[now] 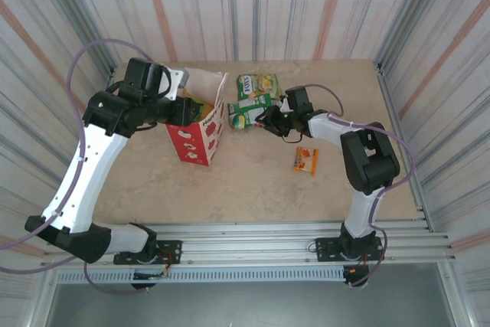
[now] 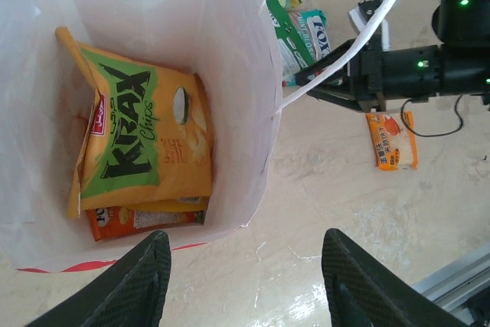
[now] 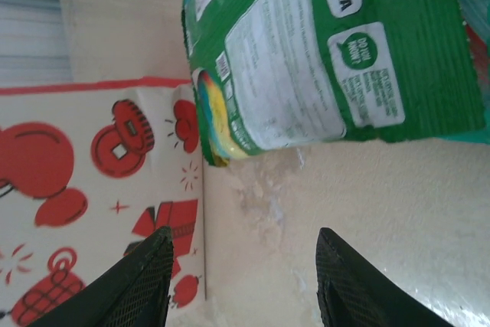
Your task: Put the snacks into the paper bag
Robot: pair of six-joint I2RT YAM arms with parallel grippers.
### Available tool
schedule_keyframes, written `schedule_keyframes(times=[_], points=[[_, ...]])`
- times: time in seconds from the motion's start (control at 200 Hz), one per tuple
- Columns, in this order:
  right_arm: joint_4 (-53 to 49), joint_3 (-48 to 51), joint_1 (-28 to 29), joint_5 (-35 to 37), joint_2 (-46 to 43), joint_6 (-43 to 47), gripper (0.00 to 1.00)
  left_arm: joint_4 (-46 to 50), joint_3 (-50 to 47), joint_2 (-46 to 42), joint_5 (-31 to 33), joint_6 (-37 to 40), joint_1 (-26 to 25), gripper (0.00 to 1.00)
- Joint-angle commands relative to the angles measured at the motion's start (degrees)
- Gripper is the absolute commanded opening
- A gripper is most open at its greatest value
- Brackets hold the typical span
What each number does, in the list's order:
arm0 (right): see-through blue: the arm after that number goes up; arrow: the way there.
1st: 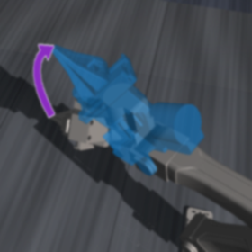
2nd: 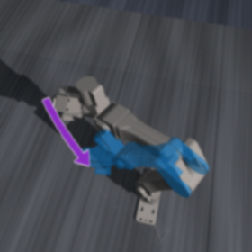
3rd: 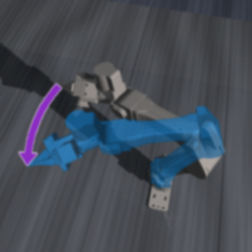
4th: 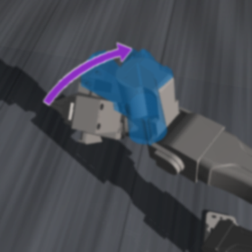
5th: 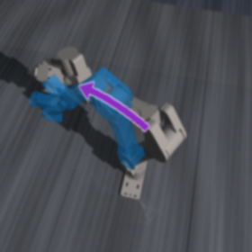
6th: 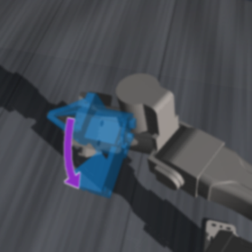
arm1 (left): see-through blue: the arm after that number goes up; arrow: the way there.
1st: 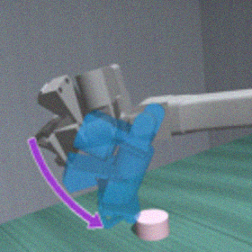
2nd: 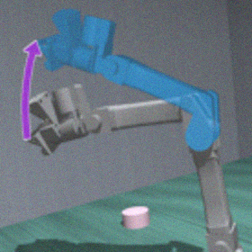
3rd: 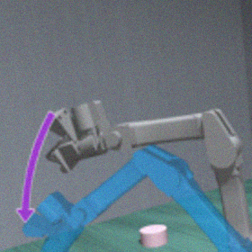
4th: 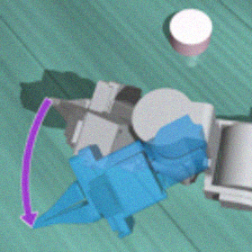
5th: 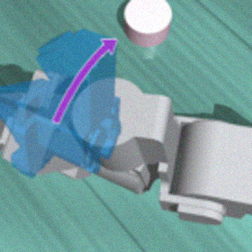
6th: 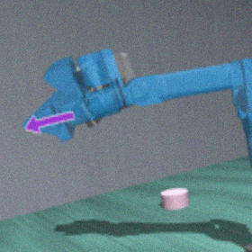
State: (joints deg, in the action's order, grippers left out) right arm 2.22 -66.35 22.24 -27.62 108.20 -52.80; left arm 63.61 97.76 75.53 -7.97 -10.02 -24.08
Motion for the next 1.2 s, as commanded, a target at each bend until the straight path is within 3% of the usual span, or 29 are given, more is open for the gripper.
schedule_keyframes(times=[0.0,0.451,0.621,0.947,1.197], points=[[5.19,-0.67,0.38,3.32,2.89,-4.30,0.51,-1.74,-0.20,-1.92,-1.00,-1.16,-0.18,0.56],[12.18,-4.07,0.42,4.55,10.90,-7.14,0.46,-1.61,-0.20,-1.78,-0.32,-0.44,0.07,0.56],[13.32,-5.69,0.26,4.59,12.45,-7.15,0.36,-1.17,0.06,-1.79,-0.38,-0.13,0.43,0.56],[15.16,-3.98,-0.78,3.22,10.05,-5.62,0.03,-1.37,0.85,-0.91,-2.03,0.88,1.39,0.56],[10.56,0.49,-1.09,2.75,-0.74,4.84,0.00,-2.21,2.62,-0.88,-6.47,1.79,1.49,0.56]])
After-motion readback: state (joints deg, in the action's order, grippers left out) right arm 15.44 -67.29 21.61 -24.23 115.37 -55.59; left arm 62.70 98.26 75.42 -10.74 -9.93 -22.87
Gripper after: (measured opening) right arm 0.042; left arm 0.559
